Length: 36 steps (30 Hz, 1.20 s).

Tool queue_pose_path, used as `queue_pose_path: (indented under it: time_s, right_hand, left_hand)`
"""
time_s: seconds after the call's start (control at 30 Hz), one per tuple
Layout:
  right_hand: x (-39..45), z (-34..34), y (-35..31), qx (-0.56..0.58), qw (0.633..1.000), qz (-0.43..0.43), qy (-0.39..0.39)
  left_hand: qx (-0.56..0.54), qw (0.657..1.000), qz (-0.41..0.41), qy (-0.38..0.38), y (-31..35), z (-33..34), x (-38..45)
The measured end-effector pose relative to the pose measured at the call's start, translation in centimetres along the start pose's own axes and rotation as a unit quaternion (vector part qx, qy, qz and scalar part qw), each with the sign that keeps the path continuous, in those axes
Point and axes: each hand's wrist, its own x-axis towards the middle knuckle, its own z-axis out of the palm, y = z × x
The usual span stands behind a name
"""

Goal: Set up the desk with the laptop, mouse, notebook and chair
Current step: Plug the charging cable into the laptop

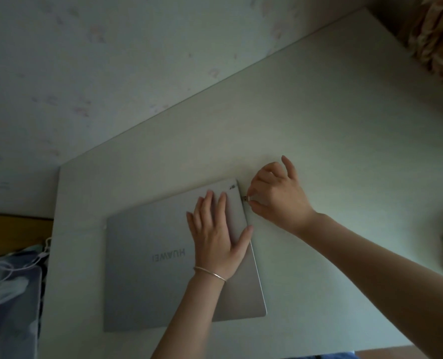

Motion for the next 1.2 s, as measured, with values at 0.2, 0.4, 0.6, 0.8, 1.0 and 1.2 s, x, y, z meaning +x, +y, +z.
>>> queue_pose_path:
  time_s: [0.2, 0.4, 0.6, 0.8, 1.0, 1.2]
  right_hand:
    - [0.1, 0.2, -0.1, 0.003, 1.0, 0.001, 0.012]
    - [-0.1, 0.0, -0.1, 0.018, 1.0, -0.003, 0.003]
    - [0.0, 0.1, -0.3, 0.001, 1.0, -0.014, -0.012]
    - [0.1, 0.2, -0.8, 0.012, 1.0, -0.005, -0.024]
    - [-0.5, 0.1, -1.5, 0.028, 0.999, 0.037, -0.013]
    - [-2.6, -0.3, -2.5, 0.043, 0.99, 0.133, 0.038]
  left_hand:
    - [0.0, 1.0, -0.001, 0.001, 0.0, 0.0, -0.1]
    - [-0.004, 1.0, -0.002, 0.005, 0.0, 0.0, -0.1]
    - [-0.007, 1.0, 0.001, 0.008, 0.0, 0.1, -0.1]
    - [-0.011, 1.0, 0.001, 0.007, -0.1, 0.1, -0.2]
    - [-0.004, 1.0, 0.001, 0.006, 0.0, 0.1, -0.1]
    - [-0.005, 1.0, 0.006, 0.008, -0.2, 0.1, -0.2]
